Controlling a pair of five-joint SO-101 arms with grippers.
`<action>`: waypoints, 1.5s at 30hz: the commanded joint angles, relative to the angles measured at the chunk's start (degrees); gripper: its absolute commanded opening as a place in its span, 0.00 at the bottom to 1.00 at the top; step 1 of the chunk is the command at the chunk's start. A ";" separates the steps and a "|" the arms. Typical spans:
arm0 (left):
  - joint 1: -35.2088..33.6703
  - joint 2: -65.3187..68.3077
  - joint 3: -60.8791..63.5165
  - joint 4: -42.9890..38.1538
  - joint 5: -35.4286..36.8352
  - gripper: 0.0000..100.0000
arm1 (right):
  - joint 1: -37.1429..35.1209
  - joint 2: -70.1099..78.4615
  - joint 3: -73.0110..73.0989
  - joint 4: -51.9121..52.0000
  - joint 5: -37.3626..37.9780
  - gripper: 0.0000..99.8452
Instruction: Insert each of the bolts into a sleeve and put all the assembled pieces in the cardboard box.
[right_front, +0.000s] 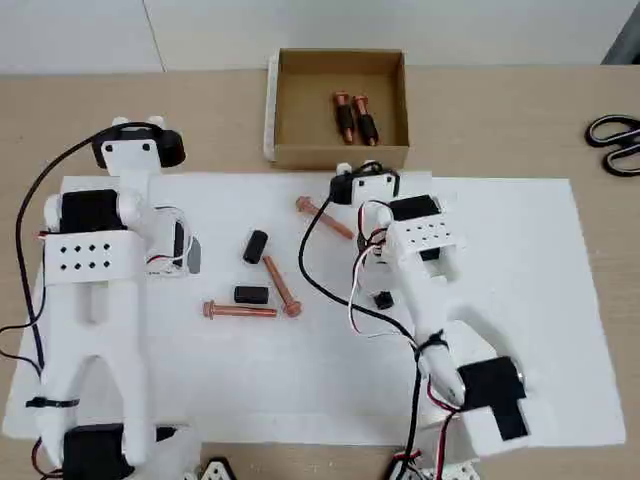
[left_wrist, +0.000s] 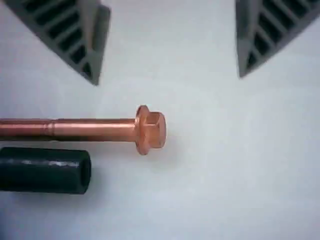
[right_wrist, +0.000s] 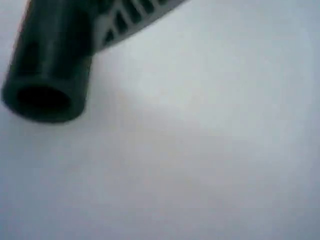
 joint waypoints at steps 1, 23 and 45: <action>0.26 -1.67 -0.13 -0.62 -0.09 0.17 | -0.40 1.71 -0.26 -1.98 0.53 0.18; 0.26 -1.67 -0.04 -0.62 -0.09 0.17 | -1.80 4.35 -0.26 -2.33 2.55 0.00; 2.99 17.14 -9.45 1.67 0.35 0.17 | 8.13 4.18 -23.12 16.84 5.71 0.00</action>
